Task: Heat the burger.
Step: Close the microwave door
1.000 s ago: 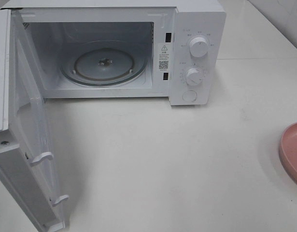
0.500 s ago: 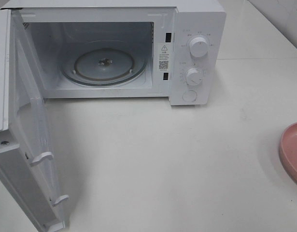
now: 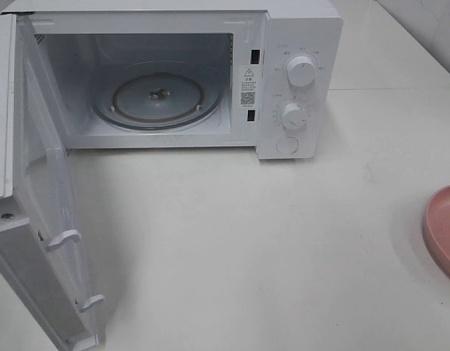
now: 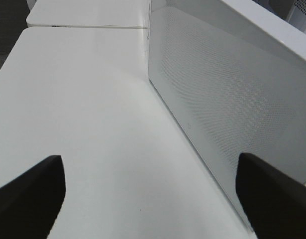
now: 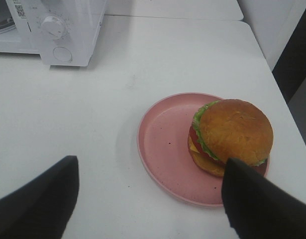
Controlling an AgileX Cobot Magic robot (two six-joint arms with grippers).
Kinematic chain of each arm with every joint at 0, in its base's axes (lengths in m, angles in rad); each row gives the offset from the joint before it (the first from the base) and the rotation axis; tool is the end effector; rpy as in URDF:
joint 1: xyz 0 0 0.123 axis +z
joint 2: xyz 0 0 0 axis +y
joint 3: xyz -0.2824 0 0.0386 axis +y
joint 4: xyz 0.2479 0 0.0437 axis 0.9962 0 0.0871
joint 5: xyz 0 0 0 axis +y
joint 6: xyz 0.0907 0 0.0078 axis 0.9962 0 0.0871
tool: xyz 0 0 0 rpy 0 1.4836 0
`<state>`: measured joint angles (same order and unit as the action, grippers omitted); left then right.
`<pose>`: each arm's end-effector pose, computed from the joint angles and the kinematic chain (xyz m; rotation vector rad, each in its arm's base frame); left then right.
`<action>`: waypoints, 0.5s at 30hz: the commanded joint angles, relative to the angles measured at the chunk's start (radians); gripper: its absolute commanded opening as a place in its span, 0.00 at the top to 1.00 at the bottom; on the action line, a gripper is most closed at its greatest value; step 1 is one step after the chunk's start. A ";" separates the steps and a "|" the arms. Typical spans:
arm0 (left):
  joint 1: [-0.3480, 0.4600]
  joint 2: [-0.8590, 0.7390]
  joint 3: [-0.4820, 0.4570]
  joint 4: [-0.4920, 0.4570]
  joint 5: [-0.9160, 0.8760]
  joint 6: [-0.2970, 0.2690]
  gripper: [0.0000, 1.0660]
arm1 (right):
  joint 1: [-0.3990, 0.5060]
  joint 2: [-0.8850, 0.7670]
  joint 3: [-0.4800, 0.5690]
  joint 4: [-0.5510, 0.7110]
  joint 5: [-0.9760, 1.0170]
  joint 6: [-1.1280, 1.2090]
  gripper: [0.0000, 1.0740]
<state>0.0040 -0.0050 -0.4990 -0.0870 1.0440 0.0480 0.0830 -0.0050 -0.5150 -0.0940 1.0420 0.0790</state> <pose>-0.0050 -0.0069 0.2785 0.0478 2.0207 -0.0708 -0.0062 -0.0079 0.2831 0.0004 2.0022 -0.0079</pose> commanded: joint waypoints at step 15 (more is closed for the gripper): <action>-0.001 -0.019 0.004 -0.013 -0.012 -0.002 0.18 | -0.002 -0.024 0.003 -0.003 -0.008 -0.004 0.29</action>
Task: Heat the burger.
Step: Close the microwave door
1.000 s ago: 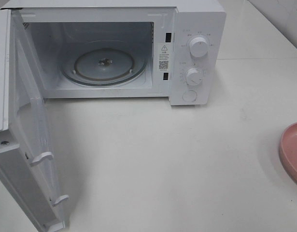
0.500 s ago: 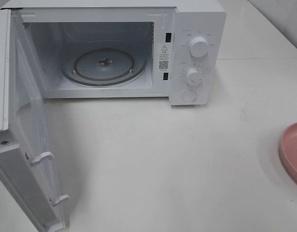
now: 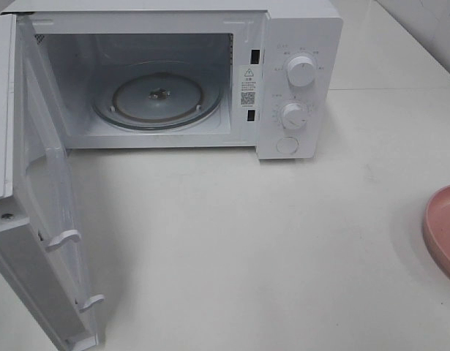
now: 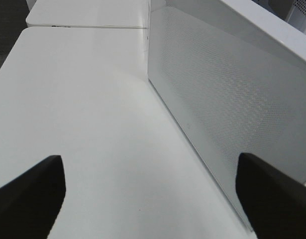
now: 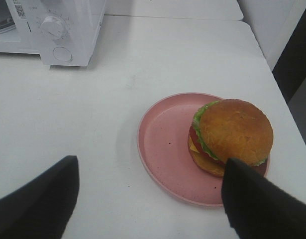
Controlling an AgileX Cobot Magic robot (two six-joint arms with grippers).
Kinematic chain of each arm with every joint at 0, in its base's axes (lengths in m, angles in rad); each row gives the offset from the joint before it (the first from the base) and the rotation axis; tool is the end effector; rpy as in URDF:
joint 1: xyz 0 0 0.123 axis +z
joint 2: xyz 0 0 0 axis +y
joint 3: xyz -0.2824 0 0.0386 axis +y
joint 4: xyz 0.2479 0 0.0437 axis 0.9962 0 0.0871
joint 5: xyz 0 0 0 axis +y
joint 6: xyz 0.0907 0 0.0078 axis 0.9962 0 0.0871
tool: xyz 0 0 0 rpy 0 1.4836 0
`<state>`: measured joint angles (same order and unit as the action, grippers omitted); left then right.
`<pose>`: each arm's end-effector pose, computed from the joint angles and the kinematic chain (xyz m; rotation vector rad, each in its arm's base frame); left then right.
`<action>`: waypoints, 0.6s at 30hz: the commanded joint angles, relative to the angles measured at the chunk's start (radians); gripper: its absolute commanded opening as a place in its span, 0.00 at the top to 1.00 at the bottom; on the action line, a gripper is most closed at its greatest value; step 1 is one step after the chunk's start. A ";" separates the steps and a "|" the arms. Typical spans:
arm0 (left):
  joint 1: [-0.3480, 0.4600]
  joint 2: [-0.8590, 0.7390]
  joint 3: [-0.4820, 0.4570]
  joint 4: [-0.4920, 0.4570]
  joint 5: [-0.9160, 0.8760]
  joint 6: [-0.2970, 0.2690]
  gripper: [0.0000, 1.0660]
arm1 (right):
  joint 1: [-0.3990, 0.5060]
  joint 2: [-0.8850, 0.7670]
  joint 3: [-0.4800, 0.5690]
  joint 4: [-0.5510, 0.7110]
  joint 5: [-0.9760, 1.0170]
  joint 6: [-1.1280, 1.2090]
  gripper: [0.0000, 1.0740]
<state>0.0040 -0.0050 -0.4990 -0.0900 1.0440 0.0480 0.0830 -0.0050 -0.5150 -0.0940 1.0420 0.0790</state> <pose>-0.0050 -0.0071 0.2785 0.0479 2.0206 -0.0744 -0.0062 -0.0079 0.2831 0.0004 2.0022 -0.0079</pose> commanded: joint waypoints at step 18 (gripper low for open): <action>-0.001 0.195 -0.058 0.082 -0.074 -0.057 0.60 | -0.002 -0.024 0.003 -0.003 -0.008 -0.004 0.29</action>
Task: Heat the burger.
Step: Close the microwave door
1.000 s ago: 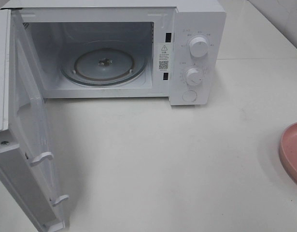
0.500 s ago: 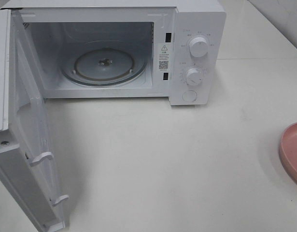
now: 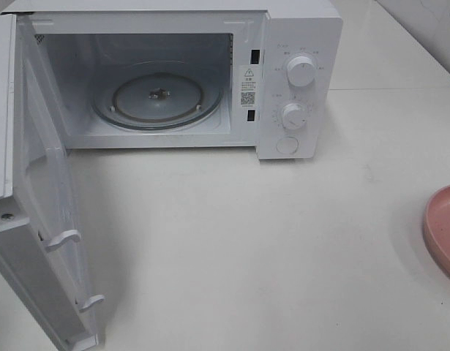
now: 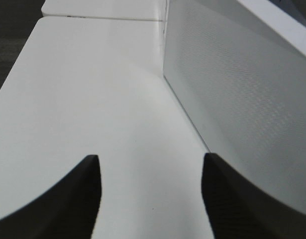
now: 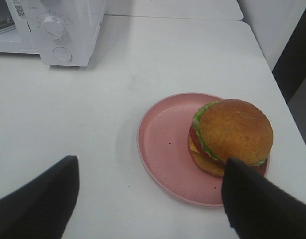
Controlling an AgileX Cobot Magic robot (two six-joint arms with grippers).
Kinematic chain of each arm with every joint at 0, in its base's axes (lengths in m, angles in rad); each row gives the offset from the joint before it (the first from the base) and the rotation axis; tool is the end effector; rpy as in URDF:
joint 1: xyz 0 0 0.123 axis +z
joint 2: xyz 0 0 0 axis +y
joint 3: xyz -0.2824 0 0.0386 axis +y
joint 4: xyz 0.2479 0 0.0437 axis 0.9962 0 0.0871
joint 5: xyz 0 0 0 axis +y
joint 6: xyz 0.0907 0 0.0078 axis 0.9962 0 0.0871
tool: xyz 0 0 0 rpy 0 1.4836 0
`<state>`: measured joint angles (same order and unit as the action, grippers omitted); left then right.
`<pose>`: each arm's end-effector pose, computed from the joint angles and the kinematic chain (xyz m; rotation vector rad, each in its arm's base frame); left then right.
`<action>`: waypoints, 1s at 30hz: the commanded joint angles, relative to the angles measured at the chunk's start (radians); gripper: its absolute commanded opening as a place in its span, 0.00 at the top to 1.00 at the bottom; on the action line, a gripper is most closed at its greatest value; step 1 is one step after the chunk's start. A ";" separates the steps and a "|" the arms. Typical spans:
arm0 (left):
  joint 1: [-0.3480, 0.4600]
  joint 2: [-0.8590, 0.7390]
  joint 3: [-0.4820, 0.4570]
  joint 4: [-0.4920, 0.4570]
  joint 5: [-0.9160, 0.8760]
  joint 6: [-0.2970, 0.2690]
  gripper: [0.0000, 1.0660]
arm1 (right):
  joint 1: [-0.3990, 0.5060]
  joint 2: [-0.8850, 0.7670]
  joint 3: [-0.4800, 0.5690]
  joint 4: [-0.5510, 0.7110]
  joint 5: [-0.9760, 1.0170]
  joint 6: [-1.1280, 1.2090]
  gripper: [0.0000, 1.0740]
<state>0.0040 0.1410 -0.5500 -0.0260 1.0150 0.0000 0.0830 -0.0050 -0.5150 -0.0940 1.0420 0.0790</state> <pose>0.0149 -0.0020 0.2944 -0.0051 2.0894 -0.0290 -0.0062 -0.0079 0.2831 0.0004 2.0022 -0.0079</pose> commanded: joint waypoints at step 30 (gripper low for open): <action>-0.001 0.607 0.387 -0.028 -1.321 0.094 1.00 | -0.002 -0.024 0.003 -0.003 -0.008 -0.005 0.30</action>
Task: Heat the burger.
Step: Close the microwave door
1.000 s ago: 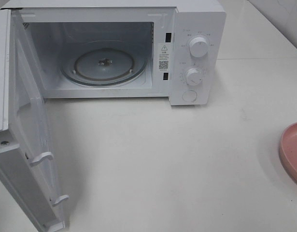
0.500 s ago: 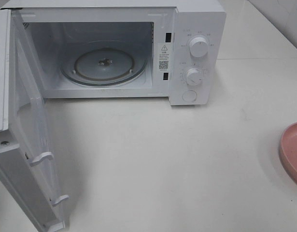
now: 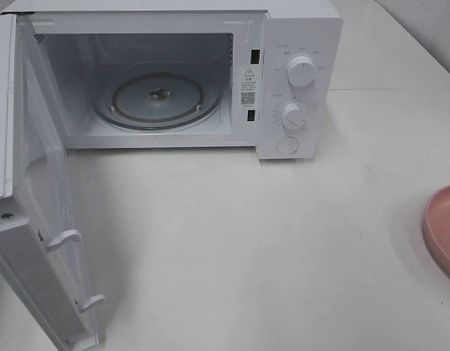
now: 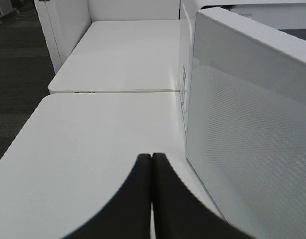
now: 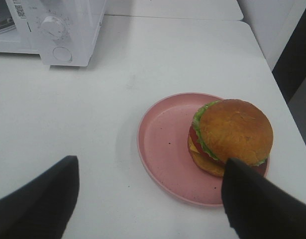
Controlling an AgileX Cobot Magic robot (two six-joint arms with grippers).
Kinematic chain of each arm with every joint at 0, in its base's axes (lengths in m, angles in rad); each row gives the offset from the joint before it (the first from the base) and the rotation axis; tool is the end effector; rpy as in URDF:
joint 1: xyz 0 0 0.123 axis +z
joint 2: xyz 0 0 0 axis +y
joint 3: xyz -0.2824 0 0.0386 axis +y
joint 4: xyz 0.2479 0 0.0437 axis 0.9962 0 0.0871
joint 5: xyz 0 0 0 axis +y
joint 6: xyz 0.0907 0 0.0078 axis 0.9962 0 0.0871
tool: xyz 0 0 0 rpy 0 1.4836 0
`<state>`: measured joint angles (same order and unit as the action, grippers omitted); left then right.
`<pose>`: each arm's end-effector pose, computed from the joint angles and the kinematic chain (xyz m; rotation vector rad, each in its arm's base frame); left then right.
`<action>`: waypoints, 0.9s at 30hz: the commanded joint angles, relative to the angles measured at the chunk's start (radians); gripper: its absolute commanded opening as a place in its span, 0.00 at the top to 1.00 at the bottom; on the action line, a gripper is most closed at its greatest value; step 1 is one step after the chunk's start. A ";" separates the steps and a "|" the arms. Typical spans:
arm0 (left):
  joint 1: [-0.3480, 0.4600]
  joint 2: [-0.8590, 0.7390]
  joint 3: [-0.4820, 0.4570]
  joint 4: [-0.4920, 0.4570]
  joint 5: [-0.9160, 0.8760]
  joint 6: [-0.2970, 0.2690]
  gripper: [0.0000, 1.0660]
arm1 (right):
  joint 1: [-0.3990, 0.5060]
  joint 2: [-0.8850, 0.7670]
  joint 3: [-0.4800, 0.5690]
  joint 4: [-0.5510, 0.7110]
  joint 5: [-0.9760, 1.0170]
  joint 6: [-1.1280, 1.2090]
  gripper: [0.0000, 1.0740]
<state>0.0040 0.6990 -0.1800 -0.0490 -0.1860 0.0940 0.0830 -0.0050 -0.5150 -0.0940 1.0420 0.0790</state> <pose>0.1338 0.0014 0.2269 0.0316 1.8167 0.0435 -0.0062 -0.0079 0.2831 0.0004 2.0022 -0.0079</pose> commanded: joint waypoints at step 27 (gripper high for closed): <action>-0.134 0.559 -0.110 0.589 -0.492 -0.423 1.00 | -0.002 -0.024 0.003 -0.003 -0.008 -0.005 0.30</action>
<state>-0.0770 1.2260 -0.2540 0.5520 -0.6600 -0.3500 0.0830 -0.0050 -0.5150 -0.0940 1.0420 0.0790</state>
